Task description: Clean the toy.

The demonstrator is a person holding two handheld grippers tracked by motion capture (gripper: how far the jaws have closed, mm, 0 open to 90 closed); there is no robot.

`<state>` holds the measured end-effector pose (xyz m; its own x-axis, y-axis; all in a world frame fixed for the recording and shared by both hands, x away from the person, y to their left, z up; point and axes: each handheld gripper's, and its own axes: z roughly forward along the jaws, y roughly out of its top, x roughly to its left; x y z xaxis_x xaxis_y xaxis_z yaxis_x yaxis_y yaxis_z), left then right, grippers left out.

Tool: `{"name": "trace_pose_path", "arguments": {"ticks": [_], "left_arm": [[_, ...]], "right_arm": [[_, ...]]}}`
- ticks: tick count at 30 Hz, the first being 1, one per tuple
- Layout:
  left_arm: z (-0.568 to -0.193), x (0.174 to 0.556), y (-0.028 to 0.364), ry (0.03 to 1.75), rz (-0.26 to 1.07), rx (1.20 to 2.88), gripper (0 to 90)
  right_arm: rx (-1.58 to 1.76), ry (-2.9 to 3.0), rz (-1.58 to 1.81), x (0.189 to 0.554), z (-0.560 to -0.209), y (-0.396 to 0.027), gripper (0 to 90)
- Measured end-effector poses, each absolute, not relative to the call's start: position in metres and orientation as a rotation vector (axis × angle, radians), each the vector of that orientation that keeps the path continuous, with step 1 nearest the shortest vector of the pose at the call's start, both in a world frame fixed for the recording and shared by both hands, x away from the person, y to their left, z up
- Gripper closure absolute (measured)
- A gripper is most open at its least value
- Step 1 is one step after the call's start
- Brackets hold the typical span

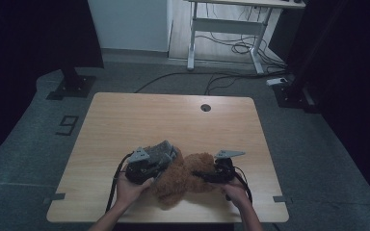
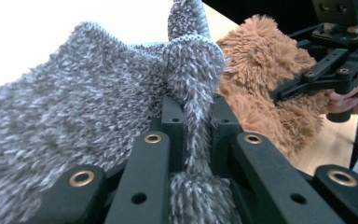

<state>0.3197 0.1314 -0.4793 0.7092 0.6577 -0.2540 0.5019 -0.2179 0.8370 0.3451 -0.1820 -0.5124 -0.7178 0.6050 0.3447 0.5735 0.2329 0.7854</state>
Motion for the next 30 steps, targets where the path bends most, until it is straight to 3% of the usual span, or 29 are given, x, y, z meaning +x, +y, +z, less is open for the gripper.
{"name": "trace_pose_path", "arguments": {"ticks": [11,16,21,28,30], "left_arm": [[-0.455,0.358,0.142,0.954,0.306,1.827,79.8],[-0.460,0.369,0.147,0.999,0.271,1.816,79.5],[-0.474,0.356,0.142,0.966,0.259,1.841,79.6],[-0.486,0.335,0.139,0.939,0.245,1.828,79.9],[-0.488,0.331,0.140,0.941,0.247,1.819,80.0]], "right_arm": [[1.053,2.082,1.526,0.358,-0.492,-0.163,51.9],[0.961,1.998,1.484,0.366,-0.493,-0.154,49.2],[0.946,2.048,1.528,0.361,-0.509,-0.167,42.6],[0.986,2.127,1.548,0.346,-0.517,-0.180,20.3],[1.009,2.123,1.543,0.344,-0.517,-0.180,20.6]]}}
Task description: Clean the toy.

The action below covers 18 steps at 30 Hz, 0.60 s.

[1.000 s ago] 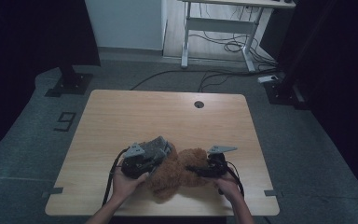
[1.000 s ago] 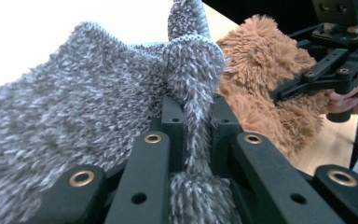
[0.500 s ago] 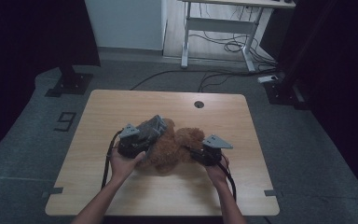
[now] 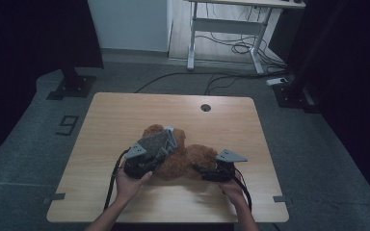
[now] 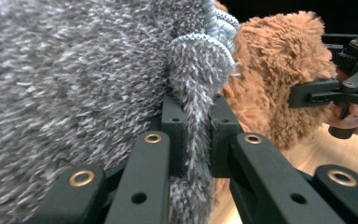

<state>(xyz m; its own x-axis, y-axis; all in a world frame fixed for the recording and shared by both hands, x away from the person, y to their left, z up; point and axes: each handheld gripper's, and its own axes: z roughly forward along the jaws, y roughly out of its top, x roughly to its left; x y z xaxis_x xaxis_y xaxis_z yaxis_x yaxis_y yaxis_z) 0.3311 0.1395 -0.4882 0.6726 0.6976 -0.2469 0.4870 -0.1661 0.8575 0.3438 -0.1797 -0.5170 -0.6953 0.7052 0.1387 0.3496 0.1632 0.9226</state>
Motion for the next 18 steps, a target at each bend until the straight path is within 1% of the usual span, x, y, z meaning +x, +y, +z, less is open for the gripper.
{"name": "trace_pose_path", "arguments": {"ticks": [4,7,10,13,16,18], "left_arm": [[-0.482,0.325,0.142,0.955,0.218,1.803,79.8],[-0.461,0.322,0.130,0.904,0.247,1.807,79.8],[-0.436,0.323,0.104,0.828,0.266,1.827,79.7],[-0.419,0.330,0.069,0.767,0.269,1.865,79.6],[-0.417,0.339,0.031,0.733,0.254,1.925,79.6],[-0.425,0.343,0.009,0.734,0.265,1.981,79.4]], "right_arm": [[0.973,2.117,1.503,0.338,-0.519,-0.177,33.5],[0.968,2.092,1.482,0.334,-0.523,-0.176,38.0],[0.950,2.062,1.488,0.329,-0.527,-0.177,39.1],[0.934,2.064,1.483,0.327,-0.527,-0.178,39.1],[0.922,2.065,1.487,0.327,-0.528,-0.179,39.1],[0.905,2.070,1.478,0.326,-0.528,-0.179,39.1]]}}
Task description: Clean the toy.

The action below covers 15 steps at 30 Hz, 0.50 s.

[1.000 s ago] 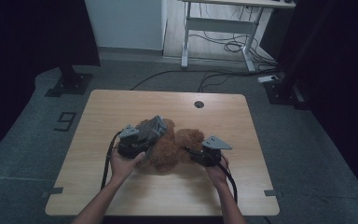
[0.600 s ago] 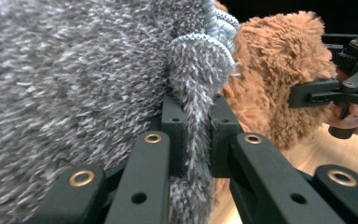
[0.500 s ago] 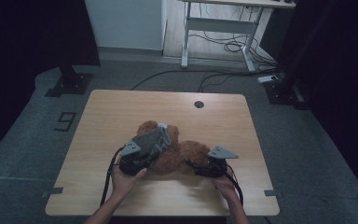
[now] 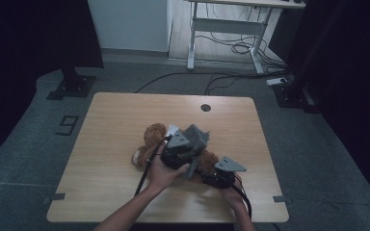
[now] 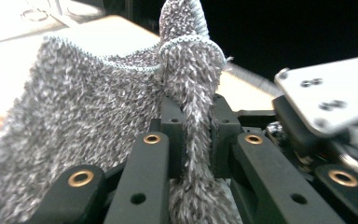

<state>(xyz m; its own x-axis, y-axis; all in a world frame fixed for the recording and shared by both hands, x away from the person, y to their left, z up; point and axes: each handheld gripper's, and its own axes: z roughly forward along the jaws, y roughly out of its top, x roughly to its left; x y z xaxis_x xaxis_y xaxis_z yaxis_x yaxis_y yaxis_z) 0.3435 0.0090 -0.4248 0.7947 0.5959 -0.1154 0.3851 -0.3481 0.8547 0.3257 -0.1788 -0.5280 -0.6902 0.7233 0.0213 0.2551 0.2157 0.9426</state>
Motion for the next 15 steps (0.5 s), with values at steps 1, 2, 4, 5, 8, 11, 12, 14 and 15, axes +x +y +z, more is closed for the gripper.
{"name": "trace_pose_path", "arguments": {"ticks": [1,2,4,5,8,11,12,14,15], "left_arm": [[-0.431,0.346,0.001,0.743,0.261,2.007,79.3],[-0.438,0.349,-0.005,0.754,0.256,2.031,79.3],[-0.449,0.351,-0.006,0.759,0.257,2.028,79.2],[-0.450,0.351,-0.003,0.763,0.245,2.017,79.2],[-0.450,0.350,0.014,0.788,0.297,1.997,79.4],[-0.450,0.357,0.045,0.853,0.298,1.968,79.5],[-0.451,0.360,0.057,0.869,0.275,1.950,79.5],[-0.448,0.361,0.077,0.891,0.274,1.915,79.6],[-0.445,0.361,0.086,0.905,0.294,1.897,79.6]], "right_arm": [[0.898,2.067,1.479,0.325,-0.528,-0.178,39.1],[0.891,2.064,1.479,0.324,-0.528,-0.178,39.2],[0.879,2.073,1.467,0.323,-0.529,-0.179,39.3],[0.878,2.077,1.463,0.322,-0.530,-0.180,39.3],[0.857,2.081,1.463,0.321,-0.531,-0.182,39.4],[0.866,2.074,1.488,0.321,-0.532,-0.184,39.5],[0.868,2.077,1.494,0.321,-0.532,-0.185,39.5],[0.862,2.077,1.497,0.320,-0.532,-0.184,39.6],[0.863,2.075,1.492,0.320,-0.532,-0.183,39.6]]}}
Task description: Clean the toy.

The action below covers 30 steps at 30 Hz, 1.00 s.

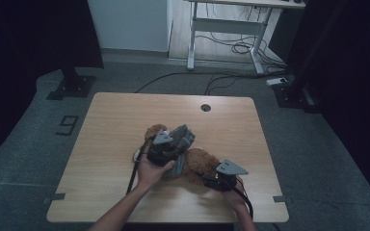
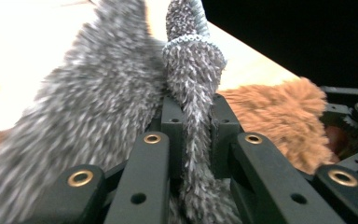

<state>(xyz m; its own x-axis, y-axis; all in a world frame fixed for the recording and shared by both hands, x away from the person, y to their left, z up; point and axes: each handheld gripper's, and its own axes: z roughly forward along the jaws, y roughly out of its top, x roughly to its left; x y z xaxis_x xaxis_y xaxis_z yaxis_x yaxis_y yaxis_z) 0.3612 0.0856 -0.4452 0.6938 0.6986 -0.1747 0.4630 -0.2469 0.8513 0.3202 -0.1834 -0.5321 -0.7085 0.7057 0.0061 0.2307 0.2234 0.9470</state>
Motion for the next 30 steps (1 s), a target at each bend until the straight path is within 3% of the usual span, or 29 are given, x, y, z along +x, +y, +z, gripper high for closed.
{"name": "trace_pose_path", "arguments": {"ticks": [3,7,20,24,30], "left_arm": [[-0.440,0.366,0.112,0.969,0.341,1.853,79.5],[-0.447,0.378,0.140,1.056,0.305,1.837,79.4],[-0.462,0.372,0.175,1.148,0.313,1.878,79.5],[-0.437,0.364,0.167,1.075,0.299,1.842,79.5],[-0.412,0.356,0.114,0.915,0.263,1.880,79.5]], "right_arm": [[0.859,2.077,1.498,0.321,-0.533,-0.185,39.6],[0.839,2.082,1.506,0.320,-0.534,-0.188,39.6],[0.838,2.086,1.502,0.322,-0.533,-0.193,38.9],[0.842,2.087,1.502,0.323,-0.532,-0.193,38.8],[0.852,2.084,1.506,0.324,-0.532,-0.193,38.4]]}}
